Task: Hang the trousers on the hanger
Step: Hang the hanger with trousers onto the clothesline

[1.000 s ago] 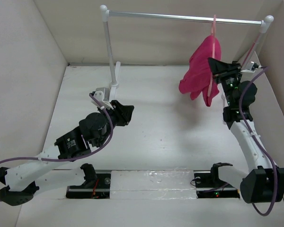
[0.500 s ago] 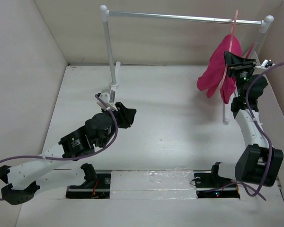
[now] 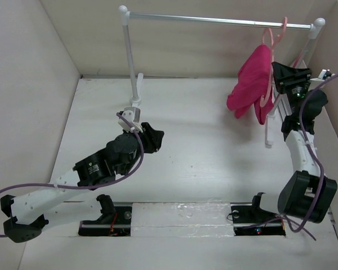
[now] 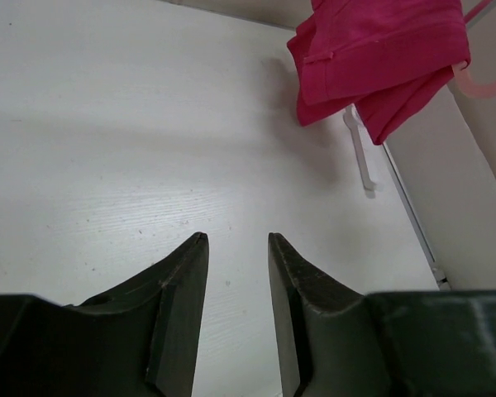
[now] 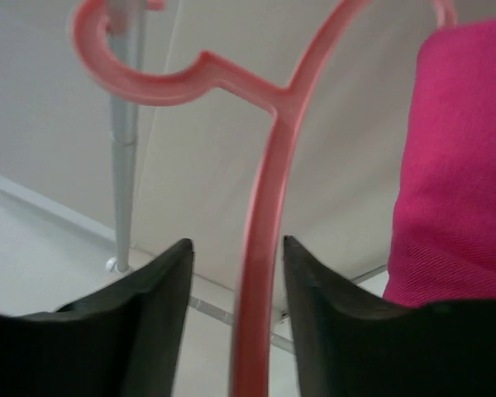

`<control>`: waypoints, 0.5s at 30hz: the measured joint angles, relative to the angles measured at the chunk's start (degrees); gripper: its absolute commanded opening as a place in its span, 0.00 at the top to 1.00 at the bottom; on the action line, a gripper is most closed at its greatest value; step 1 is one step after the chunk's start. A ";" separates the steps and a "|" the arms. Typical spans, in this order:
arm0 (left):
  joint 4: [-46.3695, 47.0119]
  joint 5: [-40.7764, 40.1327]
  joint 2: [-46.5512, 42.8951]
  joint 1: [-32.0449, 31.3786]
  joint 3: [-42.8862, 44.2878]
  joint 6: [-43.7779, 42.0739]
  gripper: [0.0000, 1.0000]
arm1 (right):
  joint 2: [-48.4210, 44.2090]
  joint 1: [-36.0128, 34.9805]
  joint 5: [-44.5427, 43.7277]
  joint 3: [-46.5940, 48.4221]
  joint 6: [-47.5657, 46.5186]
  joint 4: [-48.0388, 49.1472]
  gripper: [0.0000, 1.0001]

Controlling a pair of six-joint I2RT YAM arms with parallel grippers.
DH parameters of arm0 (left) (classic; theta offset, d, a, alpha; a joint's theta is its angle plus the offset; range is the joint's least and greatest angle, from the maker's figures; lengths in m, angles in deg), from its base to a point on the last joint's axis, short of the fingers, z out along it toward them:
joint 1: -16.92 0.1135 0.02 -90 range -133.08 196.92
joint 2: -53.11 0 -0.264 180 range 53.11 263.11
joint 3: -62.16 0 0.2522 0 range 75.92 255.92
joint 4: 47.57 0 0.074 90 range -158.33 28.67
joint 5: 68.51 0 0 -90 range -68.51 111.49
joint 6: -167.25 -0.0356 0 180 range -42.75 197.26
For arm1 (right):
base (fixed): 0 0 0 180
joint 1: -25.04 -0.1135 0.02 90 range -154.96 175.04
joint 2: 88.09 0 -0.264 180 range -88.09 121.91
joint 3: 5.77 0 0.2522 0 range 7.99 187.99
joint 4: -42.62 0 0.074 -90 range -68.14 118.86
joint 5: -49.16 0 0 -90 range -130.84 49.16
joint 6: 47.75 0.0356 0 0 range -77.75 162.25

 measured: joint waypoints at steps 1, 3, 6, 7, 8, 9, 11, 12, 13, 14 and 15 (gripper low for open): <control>-0.02 0.02 0.35 0.00 0.00 0.00 0.63 | -1.62 0.98 0.70 -0.02 -1.79 -1.22 0.36; -0.02 0.04 1.29 0.00 0.02 -0.09 0.57 | -5.33 3.19 2.21 0.17 -5.33 -4.31 0.23; 0.00 0.28 2.64 0.00 0.09 -0.55 0.44 | -9.16 6.80 5.16 2.82 -11.74 -10.73 0.16; 0.04 0.33 3.15 0.00 0.24 -0.74 0.37 | -9.94 7.85 6.05 4.17 -14.34 -13.42 0.16; -0.02 0.46 3.58 0.00 0.46 -1.11 0.34 | -10.58 8.74 6.88 5.68 -16.87 -16.00 0.16; -0.07 0.55 4.09 0.00 0.94 -1.40 0.28 | -11.23 9.42 7.56 6.97 -19.21 -18.71 0.16; -0.15 0.96 5.38 0.00 2.67 -2.27 0.19 | -12.79 10.34 8.39 8.90 -24.30 -23.96 0.16; -0.07 1.27 6.14 0.00 3.85 -2.73 0.16 | -13.68 10.67 8.55 9.92 -26.95 -27.36 0.17; 0.11 1.81 6.93 0.00 5.03 -3.15 0.10 | -14.56 10.75 8.52 10.95 -30.05 -30.73 0.18; 0.28 2.36 7.67 0.00 6.12 -3.69 0.09 | -15.43 10.84 8.13 12.31 -33.31 -34.88 0.22; 0.57 3.10 8.35 0.00 7.08 -4.13 0.07 | -16.33 10.95 7.65 13.79 -36.52 -38.93 0.25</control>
